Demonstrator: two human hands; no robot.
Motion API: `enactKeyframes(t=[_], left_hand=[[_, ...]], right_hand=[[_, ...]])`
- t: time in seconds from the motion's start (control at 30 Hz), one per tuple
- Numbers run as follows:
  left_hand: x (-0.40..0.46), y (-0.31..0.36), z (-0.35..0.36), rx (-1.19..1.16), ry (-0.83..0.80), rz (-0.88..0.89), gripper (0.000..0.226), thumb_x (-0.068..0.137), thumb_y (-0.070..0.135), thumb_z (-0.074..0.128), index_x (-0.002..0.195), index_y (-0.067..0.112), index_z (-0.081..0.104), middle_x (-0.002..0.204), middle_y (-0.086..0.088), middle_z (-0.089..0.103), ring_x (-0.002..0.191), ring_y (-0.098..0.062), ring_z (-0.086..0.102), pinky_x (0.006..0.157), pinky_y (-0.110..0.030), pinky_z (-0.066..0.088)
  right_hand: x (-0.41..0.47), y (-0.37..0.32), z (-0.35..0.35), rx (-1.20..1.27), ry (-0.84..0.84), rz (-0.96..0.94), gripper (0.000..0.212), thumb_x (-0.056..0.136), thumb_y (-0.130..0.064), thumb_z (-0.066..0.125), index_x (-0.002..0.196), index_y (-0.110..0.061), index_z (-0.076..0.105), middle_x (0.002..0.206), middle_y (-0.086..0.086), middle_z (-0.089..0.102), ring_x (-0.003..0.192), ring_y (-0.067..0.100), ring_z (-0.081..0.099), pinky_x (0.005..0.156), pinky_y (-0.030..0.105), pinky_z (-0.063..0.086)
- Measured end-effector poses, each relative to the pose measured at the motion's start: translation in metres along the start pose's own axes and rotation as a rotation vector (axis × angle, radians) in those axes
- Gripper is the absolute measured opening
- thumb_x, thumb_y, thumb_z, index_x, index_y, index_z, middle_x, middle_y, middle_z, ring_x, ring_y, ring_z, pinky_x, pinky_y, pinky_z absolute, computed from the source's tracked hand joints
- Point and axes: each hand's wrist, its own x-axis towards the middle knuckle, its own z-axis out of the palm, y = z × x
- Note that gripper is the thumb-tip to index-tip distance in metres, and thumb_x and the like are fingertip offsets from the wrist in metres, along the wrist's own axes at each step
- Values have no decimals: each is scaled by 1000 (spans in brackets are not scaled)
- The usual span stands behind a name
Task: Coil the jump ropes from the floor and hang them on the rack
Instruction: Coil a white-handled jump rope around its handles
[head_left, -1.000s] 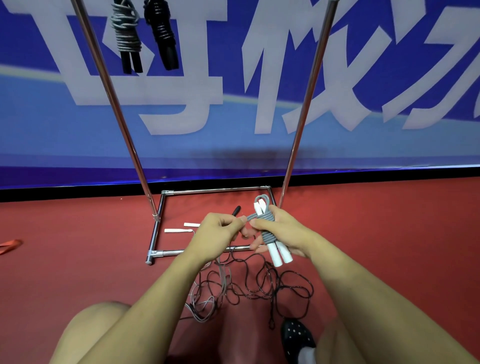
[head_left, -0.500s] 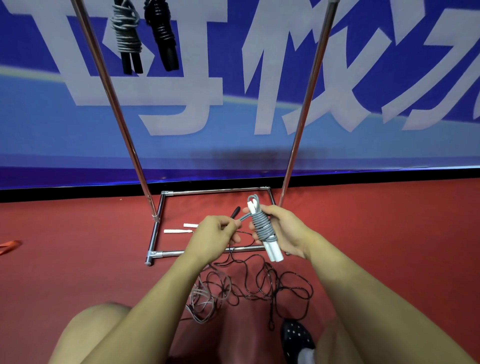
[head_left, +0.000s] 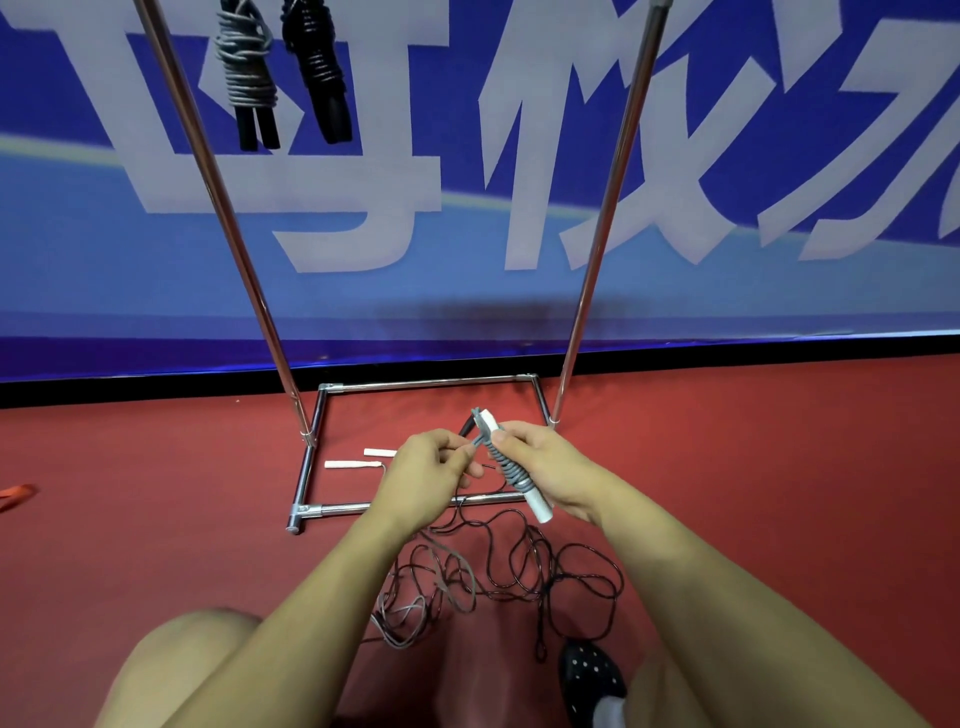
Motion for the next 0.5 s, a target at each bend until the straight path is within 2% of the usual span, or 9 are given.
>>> enactKeyframes(t=[0.1,0.2,0.27,0.33,0.43,0.5], left_hand=[[-1,-1,0,-26,-8,-9,13,102,20,60,96,16,71,81,4,78,67,-6,67,59,-20,47],[-1,-2,1,-44,0,-15,14,102,19,61,97,13,72,82,4,79,67,-4,67,59,-17,46],[-1,-4,2,-46,-5,-19,13,101,18,61,95,13,73,82,4,79,70,-5,69,66,-21,50],[-1,-6,3,-93,-24,-36,13,101,14,61,95,11,73,83,1,79,74,-9,72,76,-28,57],[-3,-3,2,-230,-65,-67,17,100,6,58,94,2,74,85,-10,78,79,-17,73,85,-35,58],[-5,1,1,-287,-101,-81,25,101,5,52,89,0,74,82,-12,77,85,-23,74,89,-37,58]], right_hand=[[-2,1,1,-117,6,-13,32,107,-32,52,136,-20,59,122,-2,67,115,10,61,105,29,46],[-2,1,1,-151,5,-10,31,106,-33,53,135,-24,59,126,-1,67,121,14,61,110,33,45],[-3,2,1,-192,-2,-7,30,106,-33,54,133,-23,61,125,-1,68,120,14,61,106,32,46],[-4,2,-1,-209,3,-13,28,103,-32,59,129,-20,64,121,1,70,110,10,65,98,26,49],[-3,2,-6,-130,29,-31,31,91,-25,77,120,-16,68,109,2,74,91,0,68,85,19,51],[-3,3,-11,-121,49,-26,38,81,-28,87,113,-19,68,106,2,74,88,2,69,82,19,53]])
